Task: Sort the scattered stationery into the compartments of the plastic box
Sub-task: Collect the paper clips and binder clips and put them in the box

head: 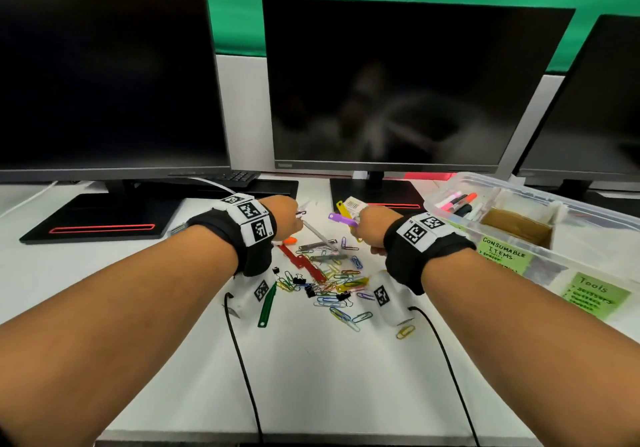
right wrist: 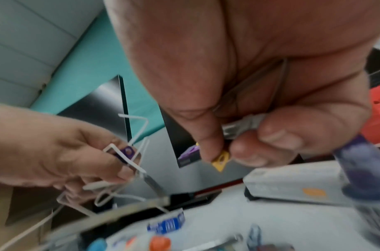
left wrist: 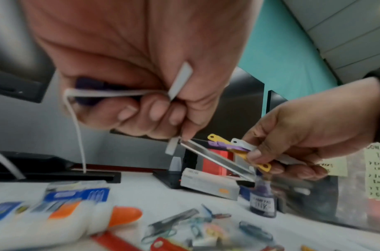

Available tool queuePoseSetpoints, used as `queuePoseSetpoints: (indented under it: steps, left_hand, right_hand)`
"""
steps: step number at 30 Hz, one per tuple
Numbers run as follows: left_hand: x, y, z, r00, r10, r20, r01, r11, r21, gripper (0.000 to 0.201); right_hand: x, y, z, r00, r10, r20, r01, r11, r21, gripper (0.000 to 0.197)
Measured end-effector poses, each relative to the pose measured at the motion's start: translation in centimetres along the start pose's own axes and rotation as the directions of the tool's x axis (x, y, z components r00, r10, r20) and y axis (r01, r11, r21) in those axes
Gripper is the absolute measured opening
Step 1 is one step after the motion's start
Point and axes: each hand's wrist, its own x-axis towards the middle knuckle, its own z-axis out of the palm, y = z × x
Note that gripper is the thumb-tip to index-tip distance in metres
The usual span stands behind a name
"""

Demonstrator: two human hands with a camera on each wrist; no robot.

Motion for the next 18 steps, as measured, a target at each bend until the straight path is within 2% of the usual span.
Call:
queuePoseSetpoints:
  steps: [1,4,10,14,18]
  left_hand:
    - [0.0,0.3,-0.5,1.0,0.012,-0.017,-0.012,1.0,-0.009,0.037]
    - [0.1,2.1,-2.3,0.996,0.051,-0.07,-0.054,0.998,-0.041,0.035]
    - [-0.3,6.0,-5.0,0.981,0.121,-0.151,-0.135,0.987,-0.089,0.021]
    - [-0.3,9.1,-6.9,0.96,0.175,-0.219,-0.206,0.97,-0.126,0.017]
    - [0.5,12.8,-8.7,0.94,0.243,-0.238,-0.267,0.961,-0.073,0.018]
  right_hand:
    - [-0.4,0.1,-0.7,1.0,0.01,-0.019,-0.009,0.998,0.062,0.016]
    - [-2.1,1.3,-3.2,0.998,0.031,-0.06,-0.017,0.978,0.208,0.019]
    - [-3.9,4.6,-6.1,0.995,0.053,-0.086,-0.036,0.98,0.196,0.024]
    - [-5.6,7.6,-9.1,0.982,0.129,-0.136,-0.089,0.96,0.264,0.022]
    - [-7.6,12.0,-12.3,0.951,0.236,-0.2,-0.178,0.947,0.268,0.023]
